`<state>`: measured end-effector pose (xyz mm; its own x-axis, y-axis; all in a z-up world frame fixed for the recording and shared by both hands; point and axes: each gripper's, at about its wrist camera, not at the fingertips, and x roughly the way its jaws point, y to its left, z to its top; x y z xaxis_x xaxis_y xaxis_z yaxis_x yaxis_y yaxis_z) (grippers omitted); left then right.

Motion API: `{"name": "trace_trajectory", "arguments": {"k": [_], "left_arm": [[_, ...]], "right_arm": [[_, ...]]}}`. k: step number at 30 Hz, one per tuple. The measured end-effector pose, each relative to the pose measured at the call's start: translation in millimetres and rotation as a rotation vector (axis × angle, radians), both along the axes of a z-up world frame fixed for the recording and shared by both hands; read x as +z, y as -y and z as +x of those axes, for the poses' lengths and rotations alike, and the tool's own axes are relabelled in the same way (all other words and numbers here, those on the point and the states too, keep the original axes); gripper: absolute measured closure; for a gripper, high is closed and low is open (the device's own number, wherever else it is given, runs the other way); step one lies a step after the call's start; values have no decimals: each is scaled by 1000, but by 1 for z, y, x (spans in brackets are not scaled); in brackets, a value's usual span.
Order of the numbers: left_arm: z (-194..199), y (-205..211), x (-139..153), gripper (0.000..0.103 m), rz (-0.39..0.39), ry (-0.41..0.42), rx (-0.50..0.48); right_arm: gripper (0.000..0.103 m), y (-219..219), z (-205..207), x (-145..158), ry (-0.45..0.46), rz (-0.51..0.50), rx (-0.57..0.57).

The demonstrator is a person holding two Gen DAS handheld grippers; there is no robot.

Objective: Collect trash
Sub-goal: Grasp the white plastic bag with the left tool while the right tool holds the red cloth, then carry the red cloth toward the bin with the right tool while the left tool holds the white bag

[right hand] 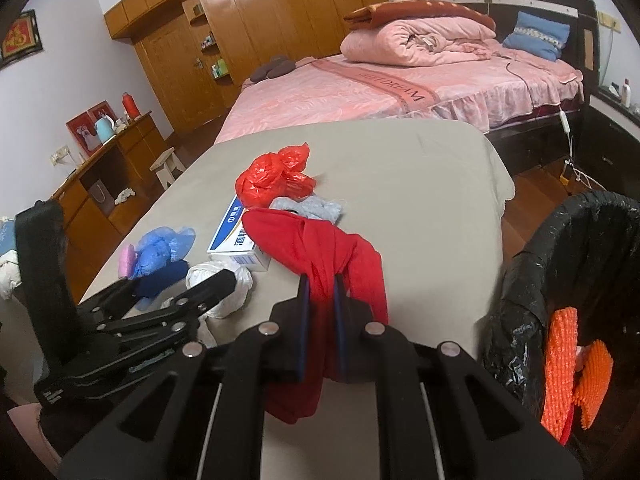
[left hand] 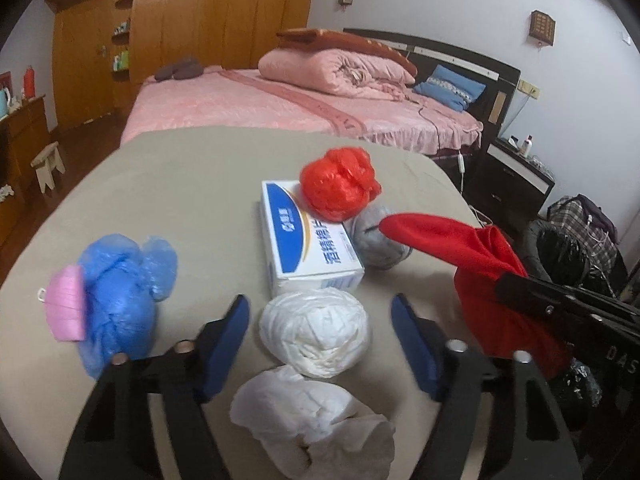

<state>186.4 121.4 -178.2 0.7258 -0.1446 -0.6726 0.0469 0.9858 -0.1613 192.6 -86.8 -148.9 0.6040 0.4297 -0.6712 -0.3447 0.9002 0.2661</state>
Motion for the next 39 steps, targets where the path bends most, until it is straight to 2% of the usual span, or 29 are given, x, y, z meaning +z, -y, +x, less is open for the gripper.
{"name": "trace_trajectory", "arguments": {"k": [2, 5, 8, 19, 26, 39], "left_arm": [[1, 1, -2, 60, -5, -12, -4], [1, 0, -2, 67, -11, -9, -6], [-3, -1, 2, 70, -7, 15, -1], [-27, -2, 43, 71, 11, 135, 22], [-32, 8, 63, 71, 27, 178, 15], [-40, 57, 90, 71, -1, 228, -71]], "right_arm": [[93, 0, 0, 0, 2, -2, 0], [93, 0, -1, 1, 10, -7, -1], [93, 0, -3, 4, 18, -9, 0], [93, 2, -10, 17, 48, 4, -12], [93, 12, -16, 33, 78, 16, -28], [93, 72, -42, 68, 148, -4, -122]]}}
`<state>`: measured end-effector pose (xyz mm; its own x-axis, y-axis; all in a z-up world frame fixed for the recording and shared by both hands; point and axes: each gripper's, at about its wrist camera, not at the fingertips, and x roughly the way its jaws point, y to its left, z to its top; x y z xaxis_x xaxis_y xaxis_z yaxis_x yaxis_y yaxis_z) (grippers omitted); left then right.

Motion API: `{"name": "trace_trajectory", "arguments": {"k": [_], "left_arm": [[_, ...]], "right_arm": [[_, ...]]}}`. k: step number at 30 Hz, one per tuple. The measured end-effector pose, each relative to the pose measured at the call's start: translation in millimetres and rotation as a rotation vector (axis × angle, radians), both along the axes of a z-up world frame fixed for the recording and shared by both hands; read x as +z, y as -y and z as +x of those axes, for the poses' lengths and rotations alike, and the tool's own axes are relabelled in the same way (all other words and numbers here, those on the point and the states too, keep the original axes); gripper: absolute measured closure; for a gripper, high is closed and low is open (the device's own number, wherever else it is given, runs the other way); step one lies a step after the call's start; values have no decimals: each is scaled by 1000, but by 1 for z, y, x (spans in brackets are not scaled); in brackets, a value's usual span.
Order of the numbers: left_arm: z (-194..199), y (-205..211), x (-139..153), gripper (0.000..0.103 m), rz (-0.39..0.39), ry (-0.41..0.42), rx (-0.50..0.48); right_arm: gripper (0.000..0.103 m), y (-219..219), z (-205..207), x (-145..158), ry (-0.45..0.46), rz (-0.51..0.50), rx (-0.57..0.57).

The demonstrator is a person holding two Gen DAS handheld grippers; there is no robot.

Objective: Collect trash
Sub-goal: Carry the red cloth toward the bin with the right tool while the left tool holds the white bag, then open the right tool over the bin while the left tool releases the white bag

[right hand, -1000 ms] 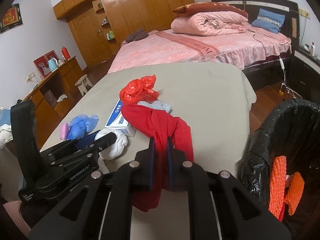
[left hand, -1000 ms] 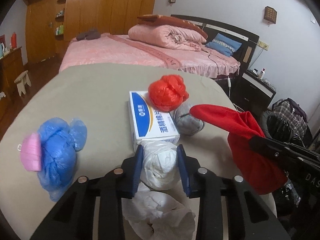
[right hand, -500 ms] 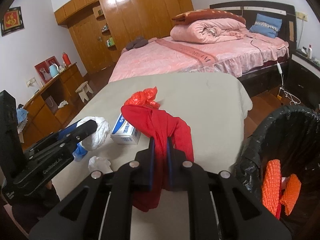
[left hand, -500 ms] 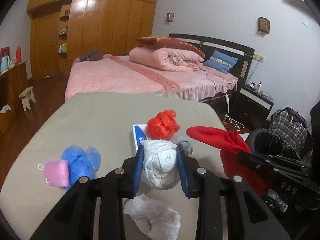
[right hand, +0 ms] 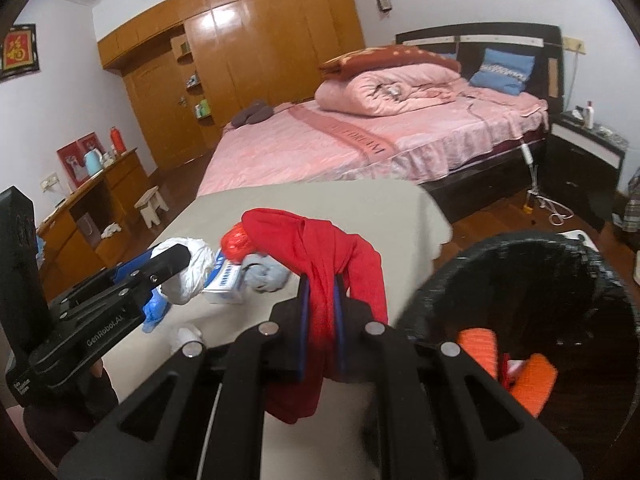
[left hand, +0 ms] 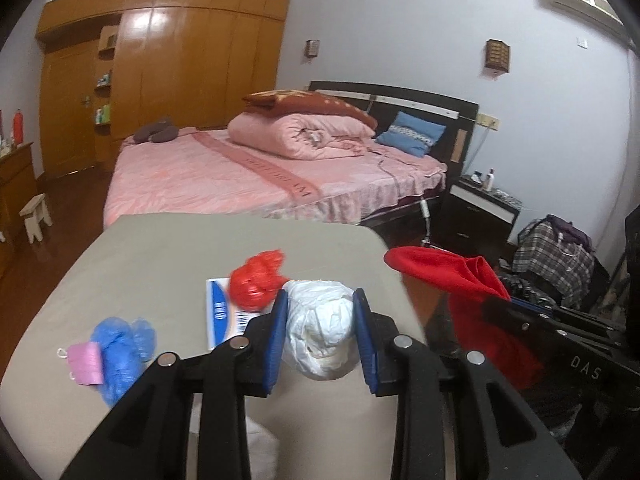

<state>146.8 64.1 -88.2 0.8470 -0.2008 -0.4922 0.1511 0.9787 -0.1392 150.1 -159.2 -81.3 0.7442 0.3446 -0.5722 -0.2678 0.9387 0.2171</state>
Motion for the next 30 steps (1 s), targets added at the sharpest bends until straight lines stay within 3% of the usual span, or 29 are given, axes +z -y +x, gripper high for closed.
{"name": "trace_trajectory", "arguments": {"k": [10, 25, 27, 30], "left_arm": [[-1, 65, 12, 71, -28, 16, -122], [13, 166, 7, 71, -52, -1, -317], [17, 175, 4, 70, -56, -13, -342], [21, 189, -1, 53, -64, -33, -383]], "right_arm": [[93, 67, -17, 5, 17, -25, -126], [92, 161, -40, -15, -7, -47, -332], [89, 172, -42, -19, -12, -53, -358], [87, 182, -42, -26, -25, -67, -390]]}}
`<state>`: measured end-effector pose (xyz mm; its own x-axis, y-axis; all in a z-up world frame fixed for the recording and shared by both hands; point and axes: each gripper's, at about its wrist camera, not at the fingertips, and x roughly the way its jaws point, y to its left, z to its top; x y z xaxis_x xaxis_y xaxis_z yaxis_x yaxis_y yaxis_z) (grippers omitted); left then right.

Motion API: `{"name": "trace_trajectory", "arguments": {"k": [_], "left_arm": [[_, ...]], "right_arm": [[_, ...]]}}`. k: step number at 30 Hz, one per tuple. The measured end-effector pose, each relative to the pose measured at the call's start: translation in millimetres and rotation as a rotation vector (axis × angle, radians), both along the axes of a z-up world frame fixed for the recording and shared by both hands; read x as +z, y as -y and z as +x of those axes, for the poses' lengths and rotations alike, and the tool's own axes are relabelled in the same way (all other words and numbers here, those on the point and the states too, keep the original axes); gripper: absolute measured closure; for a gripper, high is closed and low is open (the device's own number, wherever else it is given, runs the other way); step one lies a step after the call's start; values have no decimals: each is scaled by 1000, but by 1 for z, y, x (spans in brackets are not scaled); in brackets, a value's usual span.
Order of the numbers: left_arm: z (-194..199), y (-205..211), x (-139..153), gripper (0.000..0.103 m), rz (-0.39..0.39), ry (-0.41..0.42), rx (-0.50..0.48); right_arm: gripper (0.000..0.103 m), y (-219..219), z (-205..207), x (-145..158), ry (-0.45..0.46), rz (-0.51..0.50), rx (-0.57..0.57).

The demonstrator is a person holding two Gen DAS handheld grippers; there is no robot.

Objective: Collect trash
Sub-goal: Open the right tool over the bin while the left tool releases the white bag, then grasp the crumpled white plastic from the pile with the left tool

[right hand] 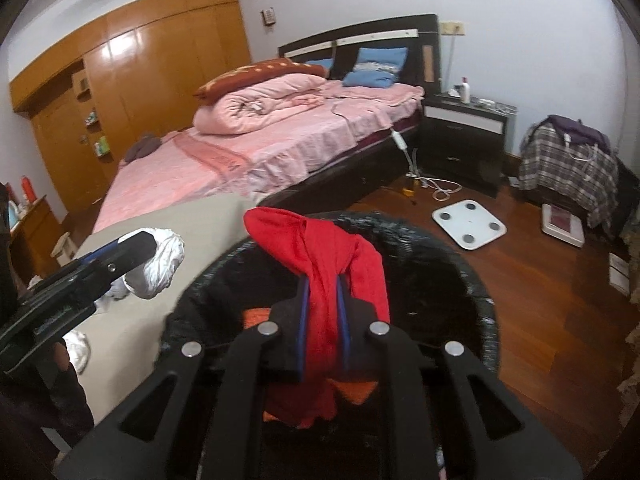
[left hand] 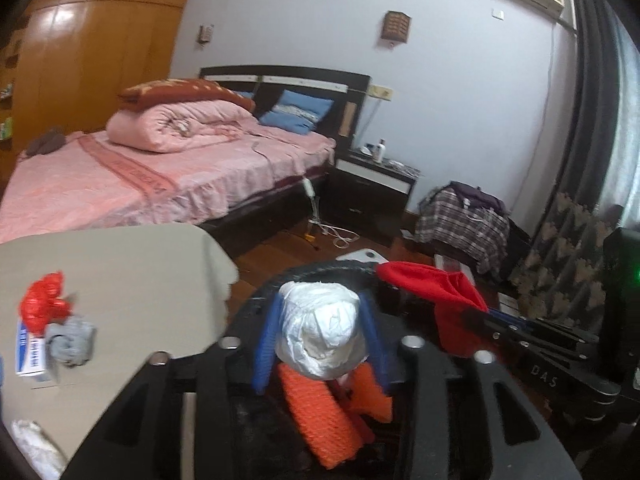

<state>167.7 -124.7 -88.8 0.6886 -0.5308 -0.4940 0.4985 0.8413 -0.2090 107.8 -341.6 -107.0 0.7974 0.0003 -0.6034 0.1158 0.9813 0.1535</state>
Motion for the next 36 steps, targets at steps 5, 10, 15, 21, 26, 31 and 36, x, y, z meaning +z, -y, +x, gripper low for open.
{"name": "trace_trajectory", "arguments": {"k": [5, 10, 15, 21, 26, 31, 36], "left_arm": [[0, 0, -4, 42, 14, 2, 4], [-2, -27, -2, 26, 21, 18, 88], [-8, -72, -2, 17, 38, 31, 194], [-19, -133, -9, 16, 101, 27, 321], [-33, -184, -21, 16, 157, 9, 435], [-41, -220, -34, 16, 184, -30, 500], [-48, -239, -52, 16, 190, -78, 533]], "right_arm": [[54, 9, -4, -7, -11, -14, -42], [12, 0, -6, -4, 19, -29, -56], [10, -21, -2, 0, 30, 4, -19], [9, -72, 7, 1, 39, 33, 81], [9, -122, 16, 0, 40, 43, 196], [9, -168, 20, -3, 41, 48, 301], [9, -200, 25, -9, 27, 56, 366]]}}
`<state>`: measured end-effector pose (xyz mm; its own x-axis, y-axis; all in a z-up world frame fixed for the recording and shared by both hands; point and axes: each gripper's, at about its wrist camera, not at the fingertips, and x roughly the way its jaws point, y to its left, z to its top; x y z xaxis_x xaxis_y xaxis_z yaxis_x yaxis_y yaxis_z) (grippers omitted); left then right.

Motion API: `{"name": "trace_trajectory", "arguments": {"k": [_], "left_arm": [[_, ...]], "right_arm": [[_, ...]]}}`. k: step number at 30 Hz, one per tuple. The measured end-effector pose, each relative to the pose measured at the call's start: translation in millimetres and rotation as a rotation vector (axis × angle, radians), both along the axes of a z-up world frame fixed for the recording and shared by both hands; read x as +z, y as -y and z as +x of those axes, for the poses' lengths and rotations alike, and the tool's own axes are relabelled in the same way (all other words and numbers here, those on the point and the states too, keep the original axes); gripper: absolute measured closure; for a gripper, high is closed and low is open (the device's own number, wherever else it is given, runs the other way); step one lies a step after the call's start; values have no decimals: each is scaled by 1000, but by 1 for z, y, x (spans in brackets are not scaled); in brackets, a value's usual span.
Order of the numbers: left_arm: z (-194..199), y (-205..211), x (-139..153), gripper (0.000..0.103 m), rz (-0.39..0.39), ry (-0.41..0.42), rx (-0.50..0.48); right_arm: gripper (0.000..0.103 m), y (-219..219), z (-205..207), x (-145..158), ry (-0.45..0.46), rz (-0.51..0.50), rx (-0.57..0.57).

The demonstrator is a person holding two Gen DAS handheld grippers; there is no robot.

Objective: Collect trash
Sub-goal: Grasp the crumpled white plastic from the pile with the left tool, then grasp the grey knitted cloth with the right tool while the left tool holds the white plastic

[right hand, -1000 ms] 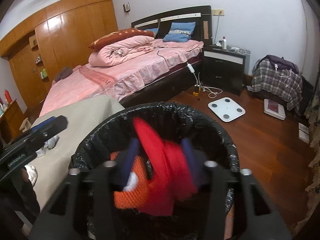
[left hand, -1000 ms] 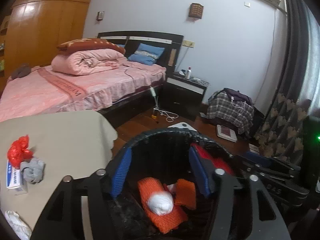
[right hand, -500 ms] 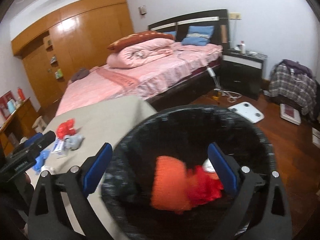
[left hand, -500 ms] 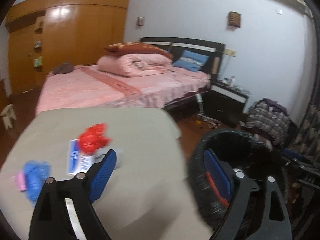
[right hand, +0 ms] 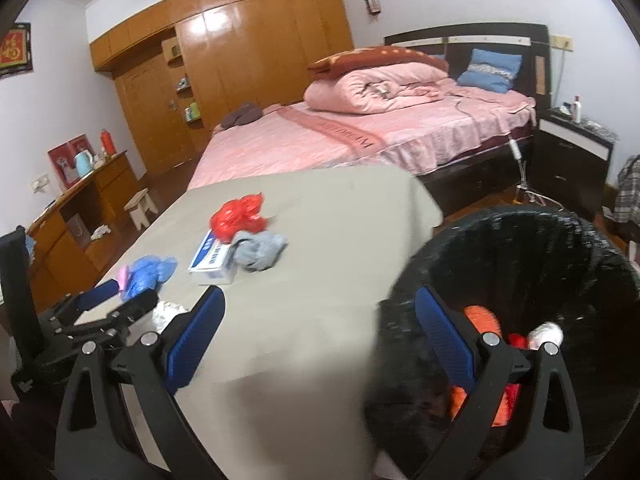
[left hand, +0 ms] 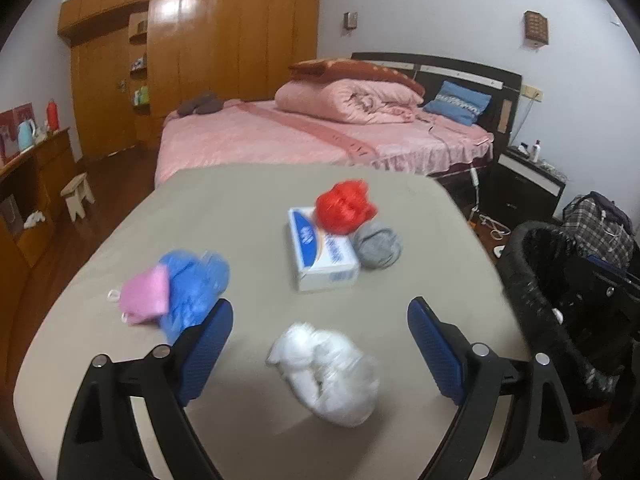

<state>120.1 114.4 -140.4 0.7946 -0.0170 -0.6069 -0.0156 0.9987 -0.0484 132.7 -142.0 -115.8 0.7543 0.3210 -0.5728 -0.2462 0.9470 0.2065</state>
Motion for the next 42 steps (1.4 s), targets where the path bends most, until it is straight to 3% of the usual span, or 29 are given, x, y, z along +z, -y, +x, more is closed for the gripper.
{"name": "trace_trajectory", "arguments": {"k": [15, 18, 22, 23, 26, 33, 42], "left_arm": [[19, -9, -45, 17, -80, -137, 34], [23, -6, -50, 28, -96, -167, 10], [26, -1, -54, 54, -110, -187, -34], [27, 0, -53, 61, -115, -185, -45], [24, 2, -50, 67, -112, -167, -55], [24, -11, -30, 68, -105, -94, -25], [54, -34, -5, 68, -84, -14, 22]], "right_arm": [[9, -18, 7, -10, -19, -25, 35], [9, -19, 8, -11, -19, -27, 36], [9, -19, 8, -11, -20, -27, 37], [9, -19, 8, -11, -19, -27, 37], [9, -19, 9, -11, -20, -28, 37], [9, -27, 16, -10, -12, -34, 46], [9, -52, 59, -7, 7, -36, 39]]}}
